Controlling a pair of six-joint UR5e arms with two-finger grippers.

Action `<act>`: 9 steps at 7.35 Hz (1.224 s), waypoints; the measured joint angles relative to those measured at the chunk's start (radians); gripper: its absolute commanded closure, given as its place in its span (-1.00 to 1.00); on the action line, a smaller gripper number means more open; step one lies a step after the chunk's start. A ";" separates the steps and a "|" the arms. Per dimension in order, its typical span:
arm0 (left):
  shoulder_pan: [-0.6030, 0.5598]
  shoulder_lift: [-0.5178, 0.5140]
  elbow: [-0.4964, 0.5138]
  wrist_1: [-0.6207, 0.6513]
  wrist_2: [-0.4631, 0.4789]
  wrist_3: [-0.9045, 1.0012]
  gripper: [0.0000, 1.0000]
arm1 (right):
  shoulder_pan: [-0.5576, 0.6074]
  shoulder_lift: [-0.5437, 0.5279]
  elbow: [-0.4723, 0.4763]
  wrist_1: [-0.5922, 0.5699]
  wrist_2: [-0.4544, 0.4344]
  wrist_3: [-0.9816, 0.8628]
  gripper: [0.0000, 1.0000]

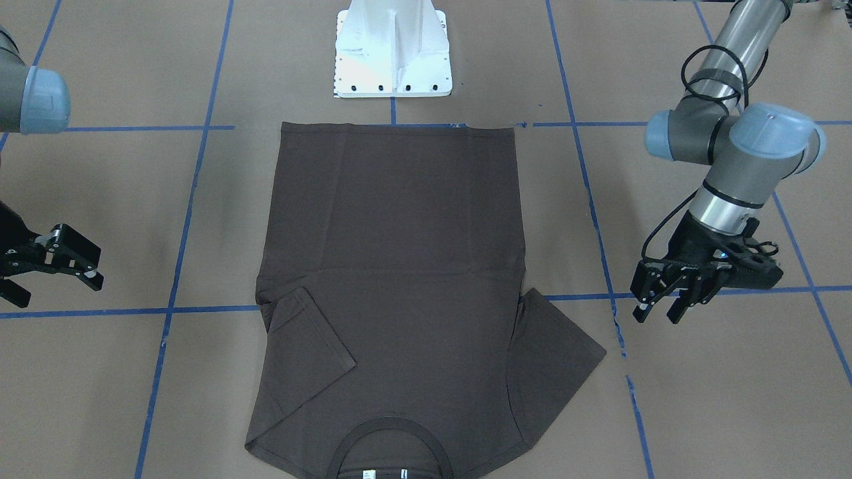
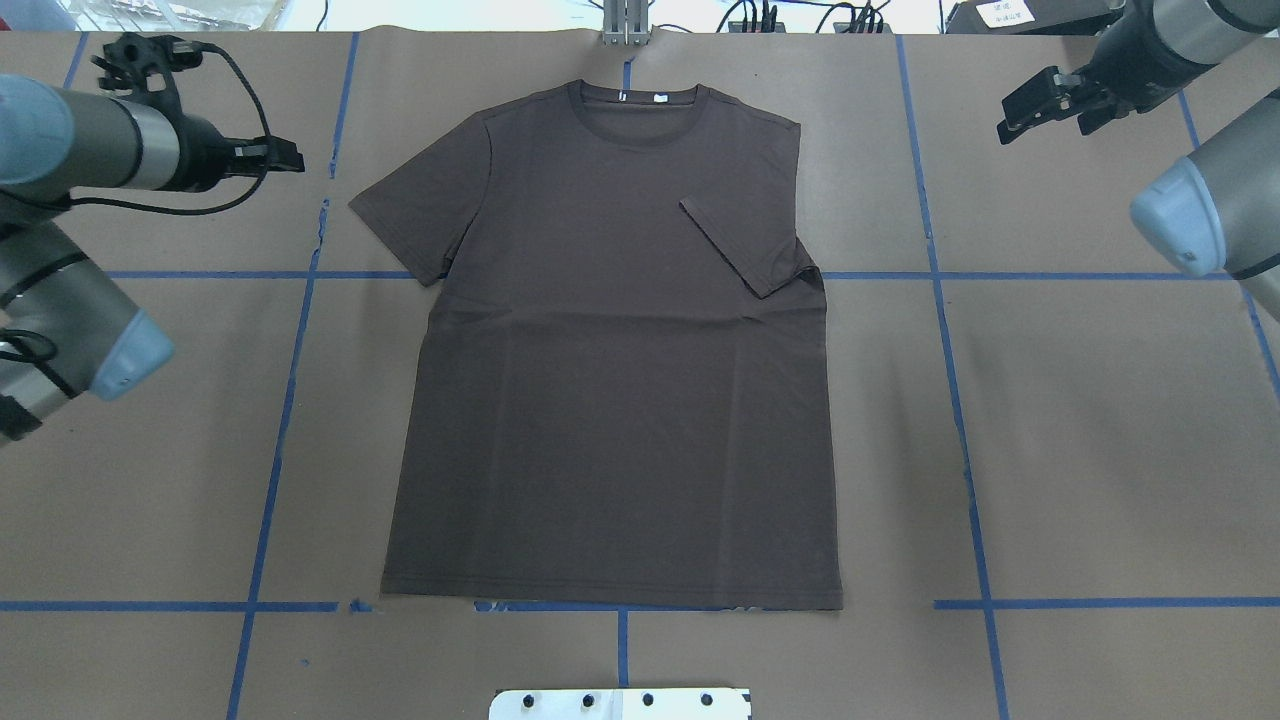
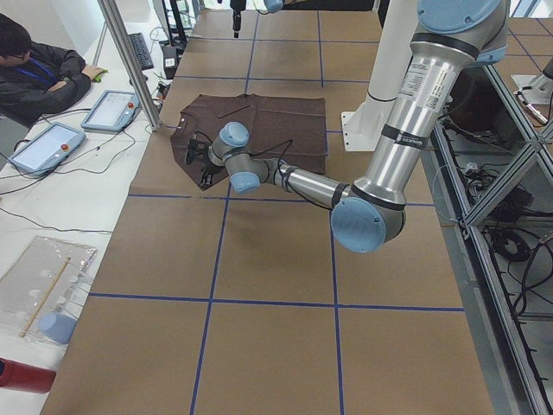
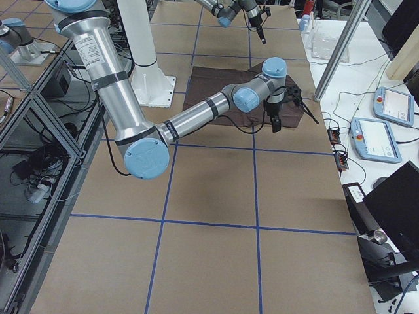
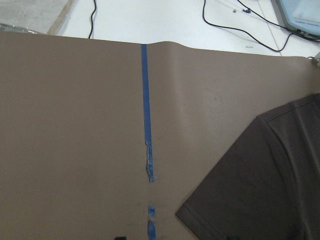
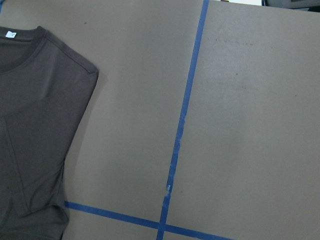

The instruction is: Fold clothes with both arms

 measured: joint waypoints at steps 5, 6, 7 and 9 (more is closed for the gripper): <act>0.088 -0.181 0.311 -0.077 0.124 -0.071 0.04 | 0.003 -0.011 0.000 0.012 0.000 0.002 -1.00; 0.088 -0.193 0.329 -0.077 0.124 -0.033 0.04 | 0.003 -0.011 -0.002 0.012 0.000 0.002 -1.00; 0.088 -0.198 0.334 -0.078 0.124 -0.006 0.04 | 0.003 -0.010 -0.002 0.012 -0.001 0.003 -1.00; 0.085 -0.197 0.321 -0.077 0.117 0.041 0.04 | 0.003 -0.010 -0.002 0.012 -0.001 0.004 -1.00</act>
